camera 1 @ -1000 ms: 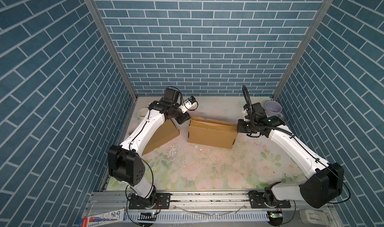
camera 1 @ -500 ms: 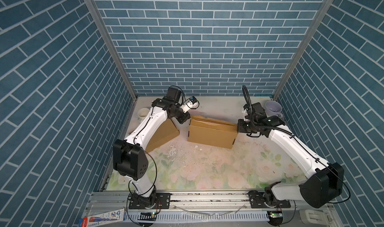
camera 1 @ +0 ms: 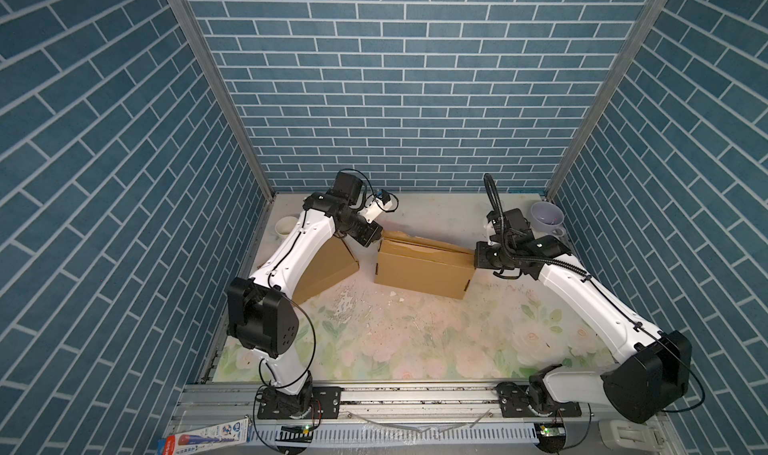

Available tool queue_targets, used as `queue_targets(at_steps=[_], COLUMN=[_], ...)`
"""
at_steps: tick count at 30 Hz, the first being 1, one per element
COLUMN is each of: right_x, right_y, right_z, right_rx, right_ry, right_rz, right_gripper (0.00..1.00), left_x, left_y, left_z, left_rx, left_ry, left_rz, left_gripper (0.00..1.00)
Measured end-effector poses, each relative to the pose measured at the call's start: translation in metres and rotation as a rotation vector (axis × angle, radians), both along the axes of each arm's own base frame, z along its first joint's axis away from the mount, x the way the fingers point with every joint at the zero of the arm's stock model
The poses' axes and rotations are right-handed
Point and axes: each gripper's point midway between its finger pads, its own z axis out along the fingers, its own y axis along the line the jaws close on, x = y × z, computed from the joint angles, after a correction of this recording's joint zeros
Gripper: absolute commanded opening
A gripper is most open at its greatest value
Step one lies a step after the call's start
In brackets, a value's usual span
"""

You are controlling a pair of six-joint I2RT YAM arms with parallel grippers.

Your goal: Fold the paper box

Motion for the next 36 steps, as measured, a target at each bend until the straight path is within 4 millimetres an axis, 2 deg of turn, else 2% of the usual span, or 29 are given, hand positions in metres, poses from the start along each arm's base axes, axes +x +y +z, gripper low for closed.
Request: queue_targets(at_steps=[10, 17, 27, 36], right_x=[0.001, 0.0, -0.009, -0.01], right_y=[0.003, 0.005, 0.005, 0.005], right_z=[0.0, -0.002, -0.018, -0.019], right_rx=[-0.003, -0.004, -0.032, -0.023], right_ry=[-0.015, -0.013, 0.044, 0.053], right_rz=[0.006, 0.012, 0.023, 0.003], right_gripper=[0.0, 0.0, 0.0, 0.0], left_x=[0.0, -0.005, -0.01, -0.002], left_y=[-0.001, 0.004, 0.004, 0.001], left_z=[-0.006, -0.026, -0.045, -0.04], left_rx=[-0.086, -0.134, -0.194, -0.262], left_ry=[0.084, 0.147, 0.203, 0.197], left_rz=[0.15, 0.246, 0.324, 0.377], left_gripper=[0.0, 0.0, 0.0, 0.0])
